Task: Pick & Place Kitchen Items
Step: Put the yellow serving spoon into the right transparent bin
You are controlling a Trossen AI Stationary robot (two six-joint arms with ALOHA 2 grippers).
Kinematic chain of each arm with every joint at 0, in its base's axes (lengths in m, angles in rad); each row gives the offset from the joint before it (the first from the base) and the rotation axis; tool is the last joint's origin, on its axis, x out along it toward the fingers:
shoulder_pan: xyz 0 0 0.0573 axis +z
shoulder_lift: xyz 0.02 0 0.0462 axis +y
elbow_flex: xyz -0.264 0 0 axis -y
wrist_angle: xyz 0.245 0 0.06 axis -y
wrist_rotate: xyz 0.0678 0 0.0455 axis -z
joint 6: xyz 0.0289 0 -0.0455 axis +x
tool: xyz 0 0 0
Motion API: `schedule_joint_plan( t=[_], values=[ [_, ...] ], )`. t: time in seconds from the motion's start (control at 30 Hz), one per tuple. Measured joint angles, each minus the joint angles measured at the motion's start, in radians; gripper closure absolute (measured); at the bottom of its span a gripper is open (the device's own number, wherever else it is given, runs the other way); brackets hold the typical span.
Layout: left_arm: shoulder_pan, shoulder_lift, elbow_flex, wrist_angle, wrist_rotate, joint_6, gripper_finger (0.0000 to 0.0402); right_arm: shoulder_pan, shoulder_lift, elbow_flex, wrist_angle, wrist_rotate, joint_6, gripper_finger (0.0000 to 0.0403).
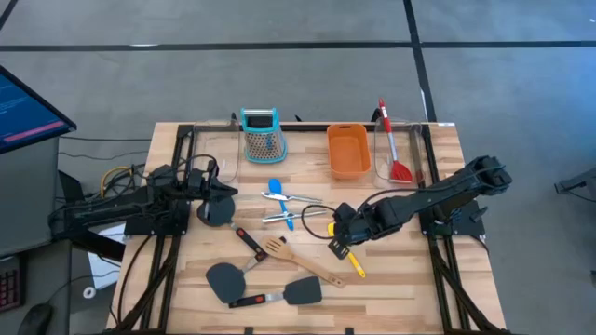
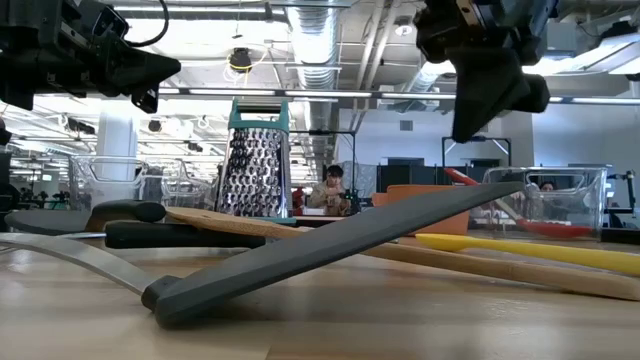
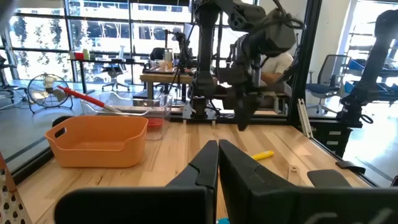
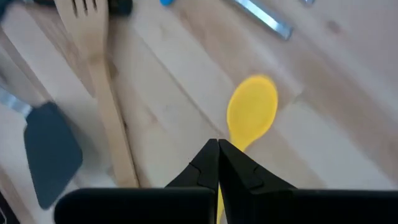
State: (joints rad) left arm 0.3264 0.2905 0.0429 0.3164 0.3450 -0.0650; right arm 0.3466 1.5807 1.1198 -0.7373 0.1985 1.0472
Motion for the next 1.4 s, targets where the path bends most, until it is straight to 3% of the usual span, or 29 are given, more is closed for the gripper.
schedule_joint_plan(
  t=[0.23, 0.57, 0.87, 1.4],
  values=[
    [0.000, 0.000, 0.000, 0.000, 0.000, 0.000, 0.0399, -0.001, 0.068, 0.008, 0.001, -0.098, 0.016, 0.0395],
    [0.000, 0.000, 0.000, 0.000, 0.000, 0.000, 0.0399, -0.001, 0.162, 0.007, -0.001, -0.123, -0.001, 0.0311],
    [0.000, 0.000, 0.000, 0.000, 0.000, -0.001, 0.0399, -0.003, 0.210, 0.007, -0.031, -0.123, 0.057, 0.0267],
    [0.000, 0.000, 0.000, 0.000, 0.000, -0.001, 0.0399, 0.001, 0.210, 0.007, -0.028, -0.105, 0.061, 0.0279]
  ],
)
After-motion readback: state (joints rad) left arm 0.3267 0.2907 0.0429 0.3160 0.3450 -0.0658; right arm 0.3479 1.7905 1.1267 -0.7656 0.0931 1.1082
